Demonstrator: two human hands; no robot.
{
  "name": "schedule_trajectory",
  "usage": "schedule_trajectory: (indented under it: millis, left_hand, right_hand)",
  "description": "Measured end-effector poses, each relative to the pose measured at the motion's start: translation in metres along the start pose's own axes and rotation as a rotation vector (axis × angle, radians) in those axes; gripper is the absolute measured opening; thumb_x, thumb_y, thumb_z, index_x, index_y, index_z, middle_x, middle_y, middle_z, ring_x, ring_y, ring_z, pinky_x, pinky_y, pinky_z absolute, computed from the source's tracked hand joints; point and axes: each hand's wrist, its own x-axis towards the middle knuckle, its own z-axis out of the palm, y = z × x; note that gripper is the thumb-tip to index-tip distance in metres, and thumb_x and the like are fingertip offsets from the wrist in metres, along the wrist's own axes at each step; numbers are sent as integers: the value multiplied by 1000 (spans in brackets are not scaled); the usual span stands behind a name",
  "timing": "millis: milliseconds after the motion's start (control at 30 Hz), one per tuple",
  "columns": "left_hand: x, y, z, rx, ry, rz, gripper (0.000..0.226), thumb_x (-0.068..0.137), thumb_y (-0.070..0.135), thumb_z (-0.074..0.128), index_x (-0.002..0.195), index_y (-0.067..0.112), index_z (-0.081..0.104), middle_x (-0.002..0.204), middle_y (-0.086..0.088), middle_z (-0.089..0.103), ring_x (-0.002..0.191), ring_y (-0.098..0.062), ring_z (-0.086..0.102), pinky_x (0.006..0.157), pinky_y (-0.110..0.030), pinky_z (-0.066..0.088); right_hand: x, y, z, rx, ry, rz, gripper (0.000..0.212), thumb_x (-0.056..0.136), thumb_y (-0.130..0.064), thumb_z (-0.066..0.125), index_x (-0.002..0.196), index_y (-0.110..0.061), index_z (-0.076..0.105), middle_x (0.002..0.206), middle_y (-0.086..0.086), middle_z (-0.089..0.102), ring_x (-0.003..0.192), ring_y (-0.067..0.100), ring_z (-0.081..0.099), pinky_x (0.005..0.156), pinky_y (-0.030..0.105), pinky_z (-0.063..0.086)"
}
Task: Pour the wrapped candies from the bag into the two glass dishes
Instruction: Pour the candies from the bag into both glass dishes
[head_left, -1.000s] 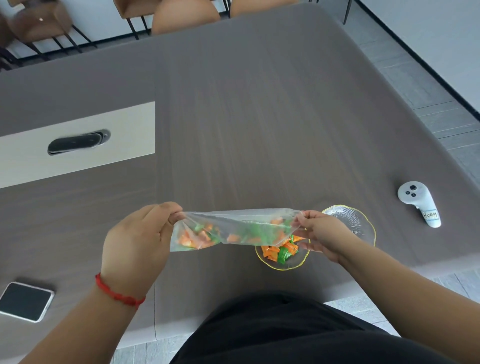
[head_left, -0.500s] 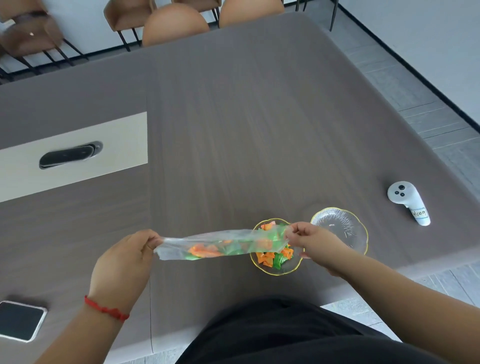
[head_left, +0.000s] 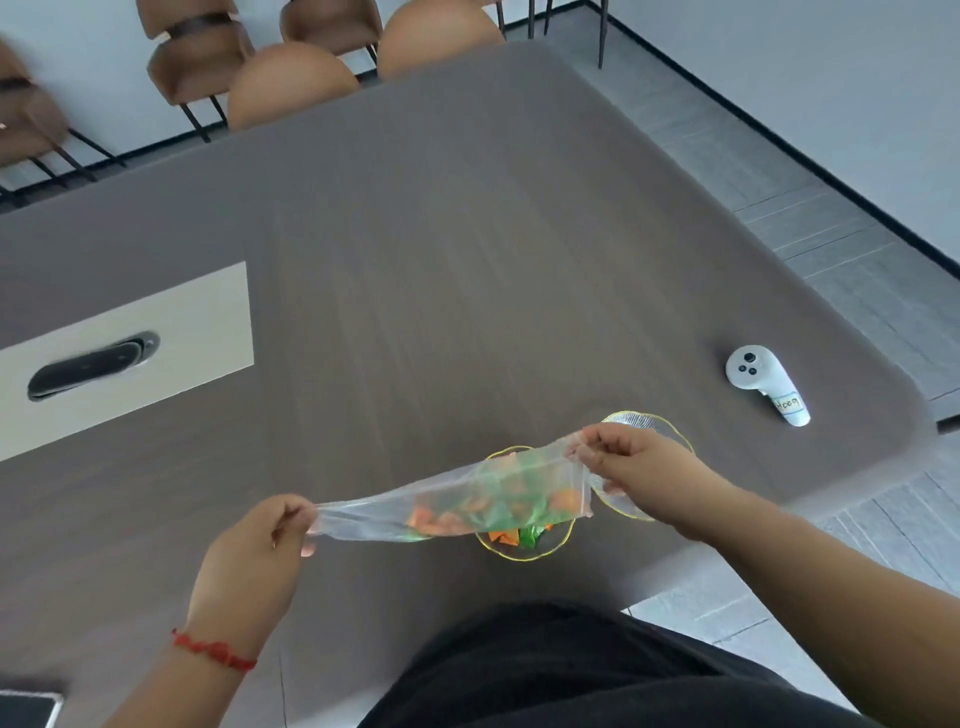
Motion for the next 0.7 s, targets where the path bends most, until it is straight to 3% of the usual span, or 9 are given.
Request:
schedule_trajectory:
  millis: [133,267,333,400,500,700]
  left_hand:
    - [9,45,15,28,-44,188,18,90,20,53,75,29,60,65,6,66,72,4,59,58,-22,43]
    - [21,90,34,83,-122,337,16,89,21,54,74,25,59,65,4,66,65,-4,62,63,-21,46]
    - [27,111,41,128,-144,416,15,90,24,53,77,24,60,65,5,65,65,-8,62,65,-31,49]
    - [31,134,47,173,-149,504,14,90,24,53,78,24,61,62,8,62,65,-9,59,64,-32,47]
    - [38,163,51,250,-148,608,14,90,27,53,79,24,61,59,10,58,62,-10,55,60,-31,43]
    - [51,215,57,417,-192,830,21,90,35,47,78,24,59,67,3,60,65,-17,54,60,-34,42]
  right_hand:
    - [-2,19,-40,135,104,61,13,92,-27,58,94,-21,70,88,-1,67,87,16,60,85,37,49]
    - [2,49,-72,241,186,172,11,92,-27,58,95,-23,68,102,7,69,104,21,65,95,45,48]
    - [5,63,-84,305,222,222,12,93,-26,57,98,-22,67,108,8,70,107,20,65,92,44,49]
    - [7,74,-94,383,262,266,16,93,-27,56,104,-19,65,115,7,70,108,19,66,83,37,52]
    - [9,85,-103,480,267,316,15,94,-27,54,103,-19,64,110,4,69,106,21,66,76,32,51]
    - [9,109,-115,699,213,407,14,97,-24,49,92,-20,62,99,3,64,96,22,63,74,36,49]
